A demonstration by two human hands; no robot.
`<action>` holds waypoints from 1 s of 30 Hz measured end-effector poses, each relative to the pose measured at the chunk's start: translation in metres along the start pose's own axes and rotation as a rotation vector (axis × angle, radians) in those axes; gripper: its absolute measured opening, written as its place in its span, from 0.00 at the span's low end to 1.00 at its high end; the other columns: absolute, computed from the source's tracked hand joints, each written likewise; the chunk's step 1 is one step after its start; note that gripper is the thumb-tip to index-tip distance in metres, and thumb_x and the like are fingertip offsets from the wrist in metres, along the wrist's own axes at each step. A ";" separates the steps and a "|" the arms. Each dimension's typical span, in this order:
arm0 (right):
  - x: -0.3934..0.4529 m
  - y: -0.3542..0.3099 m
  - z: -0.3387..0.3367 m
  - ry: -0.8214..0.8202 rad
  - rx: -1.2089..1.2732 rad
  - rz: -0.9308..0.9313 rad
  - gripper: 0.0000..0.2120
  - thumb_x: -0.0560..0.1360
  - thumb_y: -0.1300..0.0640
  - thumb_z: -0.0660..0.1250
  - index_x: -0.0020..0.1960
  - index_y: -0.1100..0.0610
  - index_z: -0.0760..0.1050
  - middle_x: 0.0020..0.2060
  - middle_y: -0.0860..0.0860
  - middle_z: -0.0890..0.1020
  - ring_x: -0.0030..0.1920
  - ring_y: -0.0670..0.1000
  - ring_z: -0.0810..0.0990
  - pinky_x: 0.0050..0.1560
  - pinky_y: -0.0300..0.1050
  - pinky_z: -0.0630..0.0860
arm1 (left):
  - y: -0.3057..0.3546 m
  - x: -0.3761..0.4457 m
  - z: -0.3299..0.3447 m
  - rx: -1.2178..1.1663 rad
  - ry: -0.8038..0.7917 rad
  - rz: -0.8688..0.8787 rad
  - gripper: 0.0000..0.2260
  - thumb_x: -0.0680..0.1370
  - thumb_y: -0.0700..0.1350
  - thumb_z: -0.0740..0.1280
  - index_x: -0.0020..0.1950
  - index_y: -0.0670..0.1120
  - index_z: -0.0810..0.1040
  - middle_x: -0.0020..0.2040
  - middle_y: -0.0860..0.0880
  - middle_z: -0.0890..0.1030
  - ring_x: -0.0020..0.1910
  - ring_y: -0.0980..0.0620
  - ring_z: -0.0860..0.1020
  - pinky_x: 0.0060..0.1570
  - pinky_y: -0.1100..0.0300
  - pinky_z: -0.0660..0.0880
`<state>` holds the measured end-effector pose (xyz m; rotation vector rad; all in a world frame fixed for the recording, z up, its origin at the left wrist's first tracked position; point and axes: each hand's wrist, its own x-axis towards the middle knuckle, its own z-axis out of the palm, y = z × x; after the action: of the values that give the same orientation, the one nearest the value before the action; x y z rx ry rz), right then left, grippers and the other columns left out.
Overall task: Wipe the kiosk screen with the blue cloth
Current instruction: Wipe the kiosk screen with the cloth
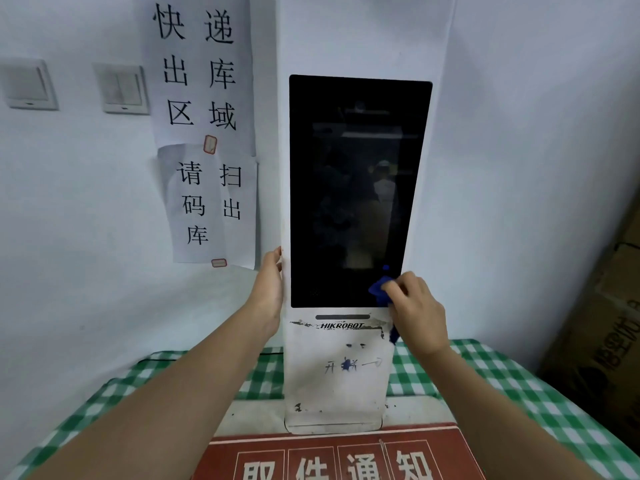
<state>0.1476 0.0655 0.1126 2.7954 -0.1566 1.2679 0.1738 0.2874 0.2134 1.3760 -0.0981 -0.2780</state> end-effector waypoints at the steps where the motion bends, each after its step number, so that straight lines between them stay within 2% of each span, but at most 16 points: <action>1: -0.009 0.002 0.005 -0.057 -0.022 -0.020 0.22 0.55 0.72 0.76 0.43 0.57 0.73 0.39 0.53 0.72 0.35 0.54 0.71 0.20 0.37 0.56 | 0.000 0.000 0.000 0.007 -0.002 0.001 0.16 0.83 0.49 0.45 0.43 0.57 0.70 0.38 0.57 0.72 0.35 0.61 0.70 0.26 0.68 0.69; 3: -0.021 0.004 0.009 -0.152 -0.039 -0.049 0.28 0.53 0.70 0.79 0.45 0.55 0.69 0.40 0.53 0.72 0.34 0.54 0.72 0.20 0.36 0.55 | 0.000 -0.001 0.000 0.005 -0.007 0.004 0.16 0.83 0.49 0.45 0.43 0.56 0.70 0.38 0.57 0.72 0.35 0.61 0.70 0.22 0.70 0.71; 5: -0.020 0.006 0.005 -0.156 -0.052 -0.091 0.27 0.53 0.69 0.79 0.45 0.55 0.70 0.39 0.53 0.74 0.34 0.54 0.72 0.21 0.36 0.54 | 0.001 -0.003 -0.001 0.001 -0.006 -0.002 0.17 0.83 0.48 0.46 0.39 0.55 0.69 0.36 0.56 0.71 0.32 0.60 0.73 0.14 0.75 0.66; 7: -0.007 0.005 -0.005 -0.082 -0.032 -0.100 0.22 0.55 0.70 0.77 0.43 0.57 0.74 0.39 0.53 0.74 0.34 0.54 0.73 0.20 0.36 0.57 | 0.001 -0.004 0.000 -0.016 -0.007 -0.003 0.18 0.83 0.48 0.46 0.37 0.54 0.68 0.36 0.55 0.70 0.23 0.63 0.76 0.12 0.75 0.64; 8: 0.003 0.002 -0.012 -0.027 0.003 -0.067 0.18 0.57 0.71 0.76 0.42 0.58 0.74 0.39 0.53 0.74 0.35 0.54 0.73 0.19 0.37 0.60 | 0.001 -0.004 0.000 -0.022 -0.007 -0.002 0.18 0.83 0.48 0.46 0.37 0.54 0.68 0.35 0.55 0.70 0.18 0.66 0.74 0.12 0.75 0.64; 11: 0.030 -0.011 -0.024 0.103 0.092 0.028 0.13 0.63 0.72 0.70 0.44 0.59 0.76 0.40 0.53 0.74 0.38 0.55 0.73 0.19 0.43 0.69 | 0.001 -0.003 0.001 -0.036 -0.013 0.003 0.18 0.83 0.47 0.46 0.37 0.54 0.68 0.35 0.55 0.70 0.14 0.68 0.71 0.12 0.75 0.64; 13: 0.030 -0.017 -0.019 0.091 0.089 0.017 0.15 0.62 0.73 0.71 0.44 0.59 0.76 0.40 0.53 0.73 0.39 0.55 0.73 0.19 0.42 0.69 | 0.001 -0.003 0.001 -0.027 -0.017 0.006 0.17 0.83 0.47 0.47 0.37 0.54 0.68 0.35 0.55 0.70 0.18 0.66 0.74 0.16 0.74 0.68; 14: 0.024 -0.017 -0.013 0.071 0.081 0.002 0.16 0.61 0.73 0.72 0.44 0.58 0.76 0.40 0.53 0.73 0.39 0.54 0.73 0.19 0.40 0.67 | 0.000 -0.002 0.001 -0.015 -0.018 0.009 0.17 0.83 0.48 0.46 0.37 0.54 0.68 0.36 0.56 0.70 0.23 0.64 0.76 0.22 0.71 0.70; 15: 0.014 -0.016 -0.005 0.047 0.067 -0.022 0.17 0.60 0.72 0.73 0.44 0.58 0.75 0.40 0.53 0.73 0.39 0.54 0.73 0.19 0.39 0.64 | 0.000 -0.002 0.001 -0.003 -0.017 0.015 0.17 0.83 0.48 0.46 0.38 0.55 0.68 0.37 0.56 0.71 0.29 0.62 0.75 0.27 0.69 0.69; 17: -0.006 -0.013 0.009 -0.034 0.026 -0.089 0.20 0.58 0.72 0.76 0.43 0.58 0.73 0.40 0.53 0.73 0.36 0.54 0.72 0.21 0.36 0.58 | -0.001 0.000 0.000 0.006 -0.017 0.029 0.16 0.83 0.49 0.46 0.41 0.56 0.70 0.38 0.57 0.72 0.35 0.61 0.71 0.32 0.66 0.64; 21: -0.020 -0.009 0.014 -0.151 -0.017 -0.118 0.24 0.51 0.72 0.79 0.42 0.57 0.75 0.39 0.52 0.74 0.34 0.53 0.71 0.19 0.36 0.56 | -0.003 0.001 -0.001 0.003 -0.012 0.015 0.12 0.83 0.49 0.46 0.56 0.54 0.68 0.40 0.57 0.73 0.37 0.61 0.71 0.34 0.63 0.64; 24: -0.007 -0.008 0.000 -0.090 0.014 -0.097 0.20 0.54 0.70 0.78 0.41 0.57 0.75 0.39 0.51 0.74 0.35 0.53 0.72 0.19 0.36 0.58 | -0.003 0.003 -0.004 -0.007 -0.011 -0.006 0.13 0.83 0.50 0.46 0.55 0.54 0.69 0.42 0.58 0.73 0.39 0.61 0.71 0.38 0.62 0.65; 25: 0.001 -0.009 -0.006 -0.044 0.048 -0.063 0.20 0.55 0.70 0.78 0.42 0.57 0.76 0.39 0.52 0.74 0.36 0.53 0.73 0.19 0.37 0.60 | -0.004 0.003 -0.004 -0.011 -0.020 -0.012 0.14 0.83 0.50 0.46 0.51 0.52 0.71 0.40 0.58 0.72 0.37 0.61 0.71 0.35 0.64 0.68; 27: 0.020 -0.017 -0.020 0.061 0.106 -0.010 0.17 0.58 0.71 0.76 0.44 0.58 0.77 0.40 0.53 0.75 0.39 0.55 0.74 0.18 0.41 0.67 | -0.004 0.001 -0.003 -0.019 -0.036 -0.017 0.17 0.83 0.48 0.46 0.41 0.53 0.70 0.34 0.57 0.74 0.32 0.61 0.72 0.23 0.71 0.71; 28: 0.028 -0.021 -0.024 0.113 0.124 -0.002 0.15 0.61 0.71 0.74 0.44 0.59 0.78 0.40 0.53 0.75 0.39 0.56 0.75 0.19 0.43 0.69 | -0.005 -0.001 -0.003 -0.017 -0.045 -0.013 0.18 0.83 0.47 0.46 0.38 0.53 0.68 0.29 0.58 0.75 0.27 0.62 0.74 0.17 0.74 0.68; 30: 0.038 -0.030 -0.025 0.167 0.123 -0.001 0.13 0.63 0.71 0.72 0.45 0.59 0.78 0.40 0.54 0.75 0.39 0.55 0.75 0.19 0.43 0.69 | -0.006 -0.003 -0.001 0.005 -0.052 0.016 0.19 0.83 0.46 0.46 0.36 0.53 0.67 0.17 0.59 0.74 0.17 0.65 0.74 0.13 0.75 0.64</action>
<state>0.1577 0.0955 0.1573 2.7698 -0.0706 1.5532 0.1700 0.2881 0.2077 1.3723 -0.1531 -0.3007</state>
